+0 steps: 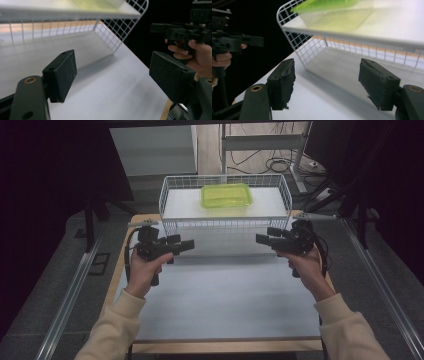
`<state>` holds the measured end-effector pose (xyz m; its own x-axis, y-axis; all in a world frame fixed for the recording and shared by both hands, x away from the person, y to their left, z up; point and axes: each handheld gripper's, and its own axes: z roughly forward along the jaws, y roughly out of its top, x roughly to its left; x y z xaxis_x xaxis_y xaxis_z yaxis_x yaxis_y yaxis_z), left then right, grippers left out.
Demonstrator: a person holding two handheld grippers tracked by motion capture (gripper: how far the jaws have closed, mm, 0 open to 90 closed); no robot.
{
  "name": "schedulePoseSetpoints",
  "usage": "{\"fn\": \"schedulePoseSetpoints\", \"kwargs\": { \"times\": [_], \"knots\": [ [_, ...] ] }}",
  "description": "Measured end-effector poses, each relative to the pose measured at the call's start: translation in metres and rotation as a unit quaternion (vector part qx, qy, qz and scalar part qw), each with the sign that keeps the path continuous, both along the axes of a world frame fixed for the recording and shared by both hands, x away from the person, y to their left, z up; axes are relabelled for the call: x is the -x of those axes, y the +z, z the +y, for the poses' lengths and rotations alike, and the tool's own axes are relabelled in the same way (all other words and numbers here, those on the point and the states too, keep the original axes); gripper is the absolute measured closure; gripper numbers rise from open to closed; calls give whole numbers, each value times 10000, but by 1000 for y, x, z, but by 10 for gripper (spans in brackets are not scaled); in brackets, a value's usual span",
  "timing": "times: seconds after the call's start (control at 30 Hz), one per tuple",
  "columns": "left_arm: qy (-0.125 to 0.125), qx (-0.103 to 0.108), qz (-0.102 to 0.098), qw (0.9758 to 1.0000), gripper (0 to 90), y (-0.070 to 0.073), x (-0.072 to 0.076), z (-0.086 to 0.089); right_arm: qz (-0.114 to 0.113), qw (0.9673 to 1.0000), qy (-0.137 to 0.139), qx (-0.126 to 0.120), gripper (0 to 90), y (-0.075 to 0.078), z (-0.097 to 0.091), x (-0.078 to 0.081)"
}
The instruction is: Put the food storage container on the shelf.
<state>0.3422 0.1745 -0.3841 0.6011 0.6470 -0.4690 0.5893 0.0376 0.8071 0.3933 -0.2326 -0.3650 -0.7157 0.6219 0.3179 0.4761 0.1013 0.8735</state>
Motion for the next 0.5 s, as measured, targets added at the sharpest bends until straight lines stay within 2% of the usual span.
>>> {"fn": "schedulePoseSetpoints", "kwargs": {
  "times": [0.07,0.1,0.13,0.23,0.27,0.3,0.5],
  "knots": [
    [-54,-9,-4,10000,218,-12,8,-2,18,10000,65,-25,295,-12,-4,8],
    [-54,-9,-4,10000,218,-12,8,-2,18,10000,65,-25,295,-12,-4,8],
    [-109,-87,9,9999,217,-26,16,-6,62,9999,131,-75,294,-23,-7,15],
    [-181,-234,71,9995,212,-43,26,-11,107,9997,211,-112,293,-39,-12,26],
    [-181,-234,71,9995,213,-43,26,-11,105,9996,233,-88,292,-44,-13,29],
    [-235,-326,100,9991,213,-55,33,-13,78,9996,261,9,292,-51,-14,33],
    [-309,-533,203,9979,213,-82,51,-17,177,9988,322,318,287,-83,-19,53]
  ]
}}
